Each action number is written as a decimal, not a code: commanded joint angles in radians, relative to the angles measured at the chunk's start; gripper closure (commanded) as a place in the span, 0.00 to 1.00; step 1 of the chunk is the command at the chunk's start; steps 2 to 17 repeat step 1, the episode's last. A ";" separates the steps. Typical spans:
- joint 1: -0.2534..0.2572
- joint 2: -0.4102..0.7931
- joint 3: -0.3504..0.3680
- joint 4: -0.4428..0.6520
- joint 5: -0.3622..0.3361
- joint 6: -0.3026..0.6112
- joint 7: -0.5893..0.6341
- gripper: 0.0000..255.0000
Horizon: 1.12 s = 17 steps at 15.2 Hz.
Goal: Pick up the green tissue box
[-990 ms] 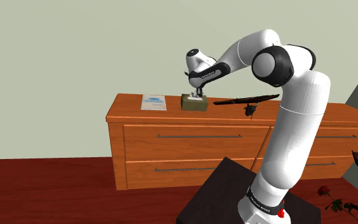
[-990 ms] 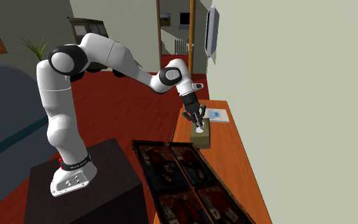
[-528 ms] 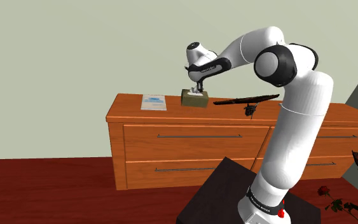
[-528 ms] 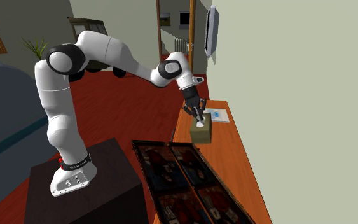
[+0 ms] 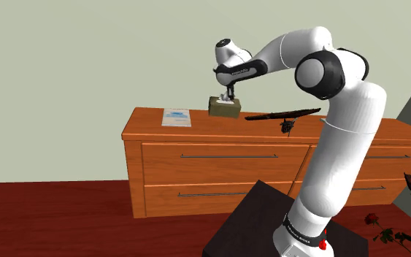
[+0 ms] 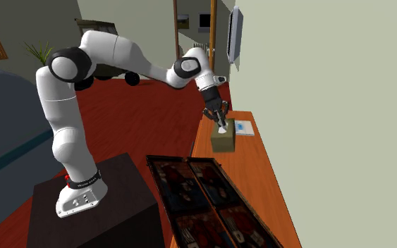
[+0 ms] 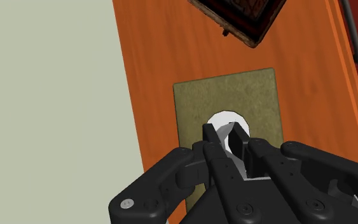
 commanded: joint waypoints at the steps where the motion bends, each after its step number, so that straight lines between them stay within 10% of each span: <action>1: 0.000 -0.002 0.000 0.007 0.002 -0.007 -0.005 1.00; 17: 0.000 -0.002 0.000 0.007 0.002 -0.007 -0.005 1.00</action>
